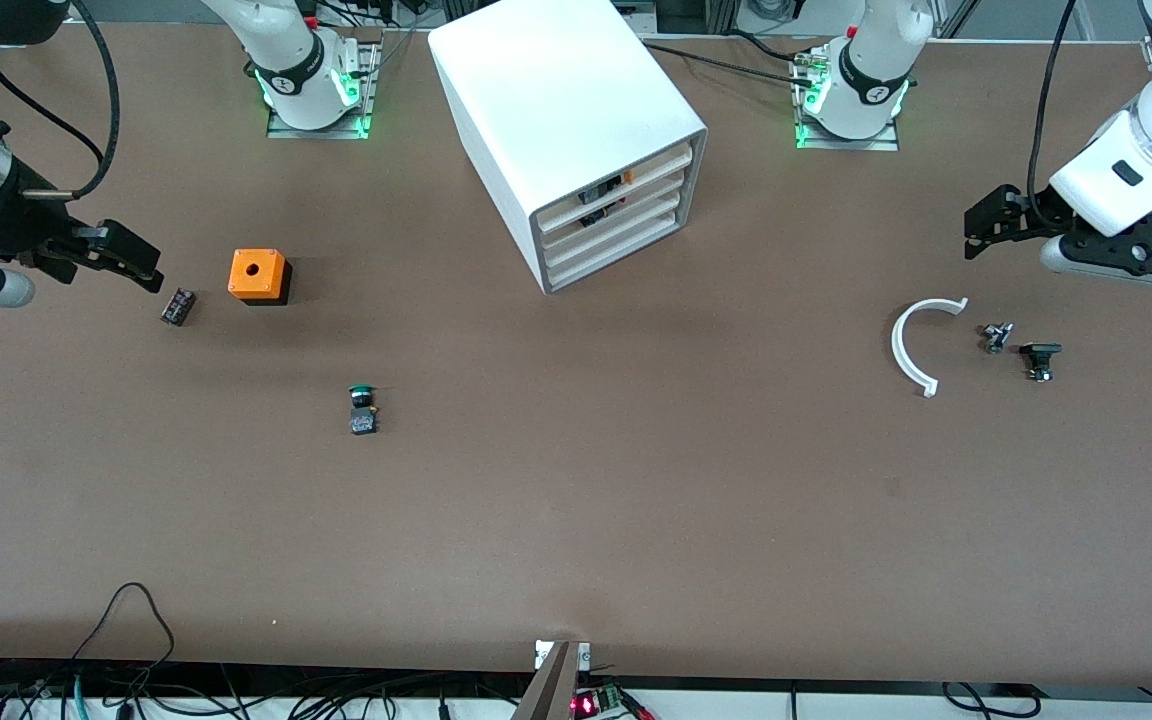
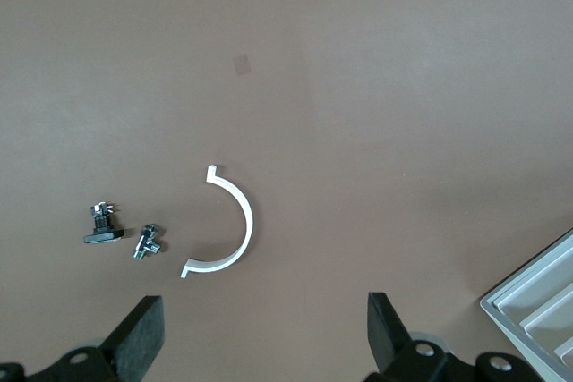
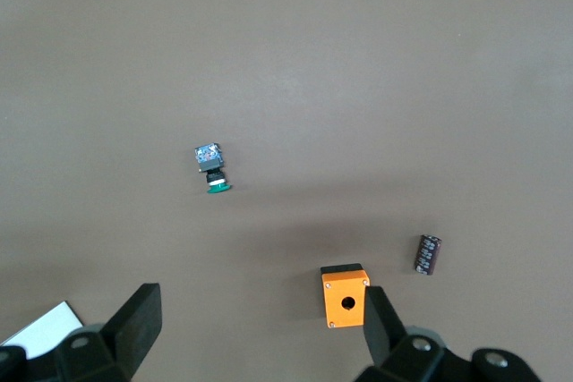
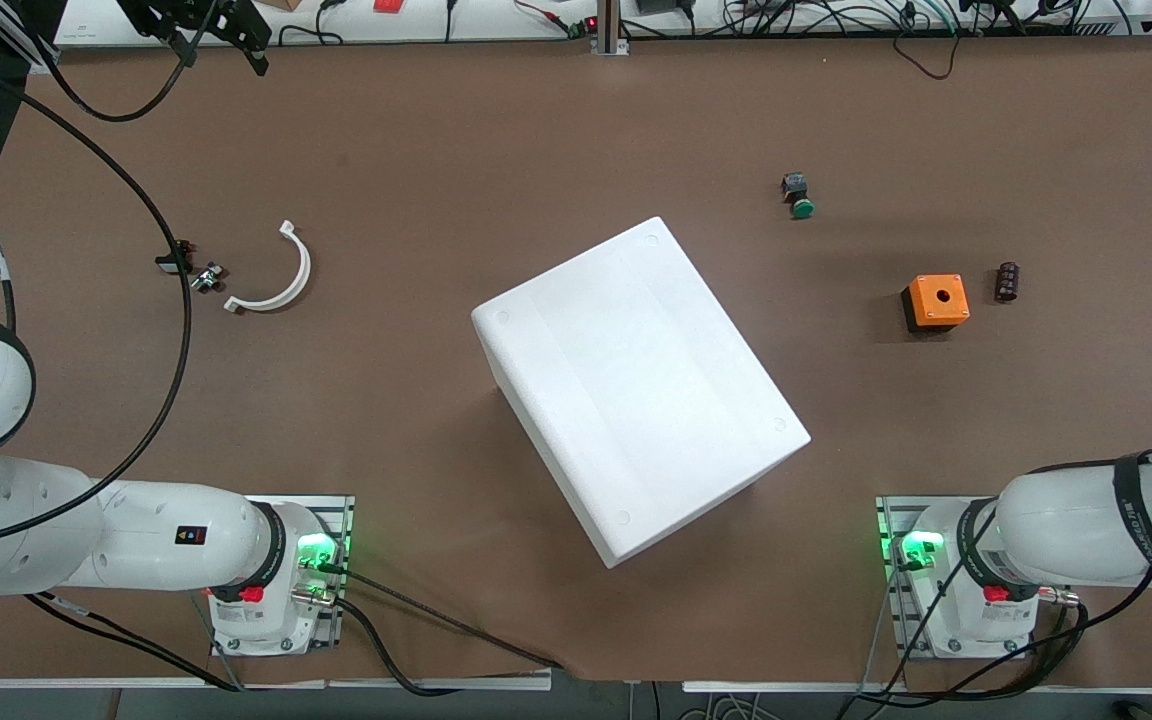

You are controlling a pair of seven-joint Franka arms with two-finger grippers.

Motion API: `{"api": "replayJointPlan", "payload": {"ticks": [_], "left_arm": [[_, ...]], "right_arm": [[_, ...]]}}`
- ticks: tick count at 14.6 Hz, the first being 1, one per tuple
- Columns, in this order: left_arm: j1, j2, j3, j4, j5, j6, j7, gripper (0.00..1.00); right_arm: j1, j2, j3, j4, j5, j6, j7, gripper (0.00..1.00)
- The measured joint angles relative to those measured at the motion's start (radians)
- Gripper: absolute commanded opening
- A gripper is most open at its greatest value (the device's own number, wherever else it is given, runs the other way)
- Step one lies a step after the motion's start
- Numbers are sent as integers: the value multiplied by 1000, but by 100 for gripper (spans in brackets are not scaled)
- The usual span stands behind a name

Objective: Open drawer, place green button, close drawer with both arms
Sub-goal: 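Grasp the blue push button with the right gripper and lift it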

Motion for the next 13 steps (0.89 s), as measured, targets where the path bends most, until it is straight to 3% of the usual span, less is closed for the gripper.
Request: {"api": "replayJointPlan", "payload": {"ticks": [13], "left_arm": [[2,0,1,0,0,-2,0,100]], "right_arm": [[28,35,23,-47,-9,41,-1,100]]}}
